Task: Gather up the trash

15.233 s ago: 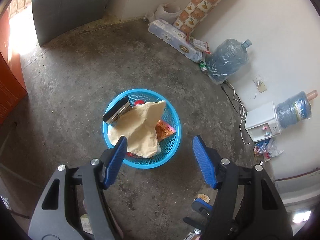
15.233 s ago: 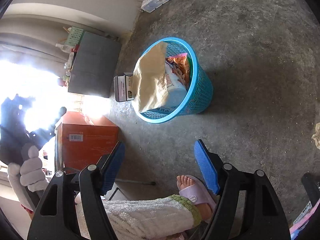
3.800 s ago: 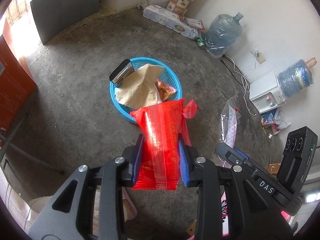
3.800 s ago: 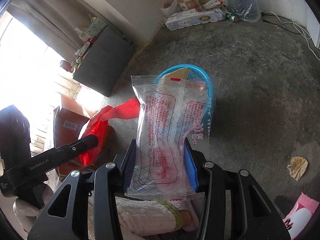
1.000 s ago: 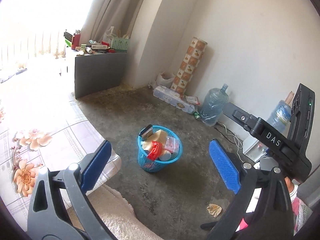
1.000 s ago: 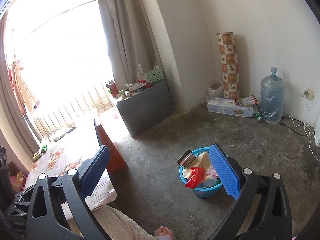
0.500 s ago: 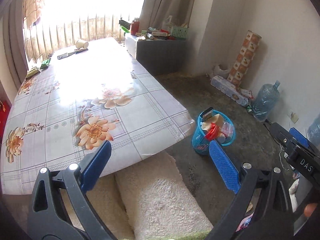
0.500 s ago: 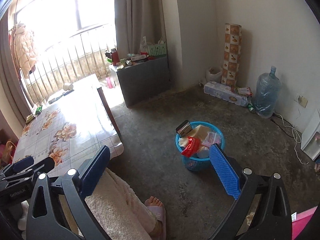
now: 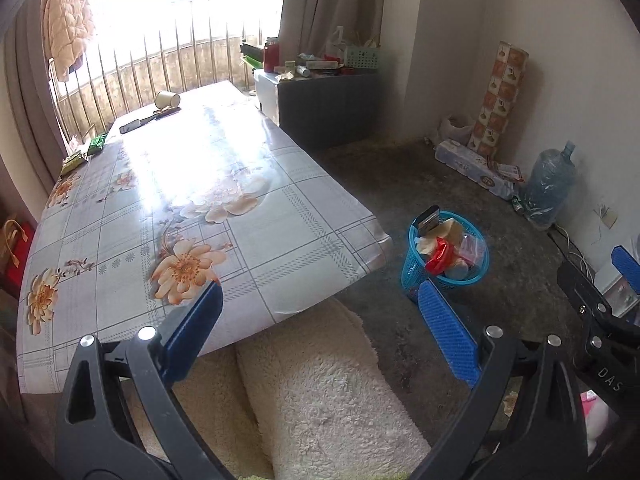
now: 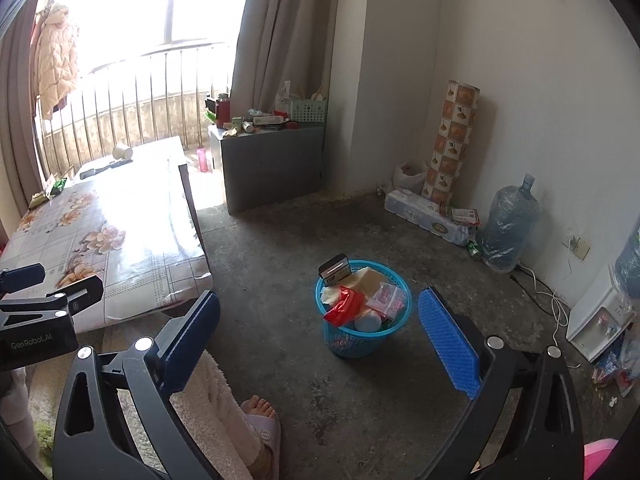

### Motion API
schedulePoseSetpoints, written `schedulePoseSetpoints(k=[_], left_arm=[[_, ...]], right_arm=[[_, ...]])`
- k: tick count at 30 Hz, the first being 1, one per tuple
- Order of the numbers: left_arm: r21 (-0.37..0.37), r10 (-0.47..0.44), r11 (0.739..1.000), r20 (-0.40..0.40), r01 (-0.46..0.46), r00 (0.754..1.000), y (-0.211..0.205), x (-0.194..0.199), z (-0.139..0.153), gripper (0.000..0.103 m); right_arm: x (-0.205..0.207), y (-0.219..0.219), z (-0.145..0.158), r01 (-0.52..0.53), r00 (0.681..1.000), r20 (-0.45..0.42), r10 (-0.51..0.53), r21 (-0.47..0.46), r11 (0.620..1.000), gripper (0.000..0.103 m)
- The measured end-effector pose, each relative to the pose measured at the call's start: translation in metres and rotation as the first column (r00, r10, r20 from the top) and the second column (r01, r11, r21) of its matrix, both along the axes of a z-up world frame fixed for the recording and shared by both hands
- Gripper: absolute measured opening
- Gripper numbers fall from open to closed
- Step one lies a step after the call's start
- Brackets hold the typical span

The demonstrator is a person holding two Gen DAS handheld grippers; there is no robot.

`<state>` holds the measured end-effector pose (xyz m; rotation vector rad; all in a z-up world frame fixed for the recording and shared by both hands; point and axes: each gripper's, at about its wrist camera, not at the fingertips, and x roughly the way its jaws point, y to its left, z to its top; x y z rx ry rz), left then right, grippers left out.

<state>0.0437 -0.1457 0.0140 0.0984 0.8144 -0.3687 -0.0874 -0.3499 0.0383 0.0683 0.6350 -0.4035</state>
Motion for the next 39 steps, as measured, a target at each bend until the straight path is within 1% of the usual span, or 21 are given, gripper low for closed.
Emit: schedulePoseSetpoints(k=[5, 7, 11, 14, 23, 26, 30, 32, 35, 39], left_arm=[[-0.046, 0.012, 0.999, -0.067, -0.015, 0.998, -0.008, -0.002, -0.003, 0.094], [-0.046, 0.029, 0.998, -0.081, -0.033, 0.996, -0.009, -0.003, -0.005, 0.094], [-0.020, 0.062, 0.998, -0.098, -0.064, 0.993, -0.009, -0.003, -0.009, 0.094], [0.004, 0.081, 0.997, -0.096, -0.081, 0.992, -0.007, -0.003, -0.010, 0.094], [0.019, 0.130, 0.991, -0.079, -0.129, 0.988, 0.001, -0.004, -0.005, 0.094], [0.028, 0.135, 0.991, -0.074, -0.134, 0.988, 0.005, -0.006, -0.005, 0.094], [0.068, 0.138, 0.989, -0.046, -0.135, 0.989, 0.012, -0.010, -0.005, 0.094], [0.078, 0.148, 0.986, -0.047, -0.144, 0.988, 0.018, -0.010, -0.006, 0.094], [0.088, 0.177, 0.981, -0.036, -0.174, 0.983, 0.030, -0.010, -0.005, 0.094], [0.086, 0.223, 0.972, -0.027, -0.220, 0.974, 0.046, -0.007, -0.003, 0.094]], right_arm=[[-0.002, -0.003, -0.003, -0.008, 1.000, -0.030, 0.008, 0.013, 1.000, 0.096], [-0.001, -0.005, -0.007, -0.008, 0.999, -0.043, 0.010, 0.026, 1.000, 0.096], [0.002, -0.009, -0.015, -0.009, 0.997, -0.071, 0.013, 0.054, 0.998, 0.096], [0.001, -0.012, -0.018, -0.007, 0.997, -0.079, 0.012, 0.075, 0.997, 0.096], [-0.001, -0.014, -0.018, -0.022, 0.997, -0.077, 0.030, 0.097, 0.995, 0.096], [0.000, -0.008, -0.016, -0.052, 0.996, -0.073, 0.059, 0.095, 0.994, 0.096], [0.002, 0.004, -0.013, -0.089, 0.993, -0.072, 0.095, 0.075, 0.993, 0.096], [0.004, 0.011, -0.011, -0.110, 0.991, -0.072, 0.115, 0.070, 0.991, 0.096], [0.009, 0.024, -0.011, -0.150, 0.985, -0.074, 0.156, 0.081, 0.985, 0.096], [0.017, 0.042, -0.012, -0.192, 0.976, -0.087, 0.198, 0.072, 0.979, 0.096]])
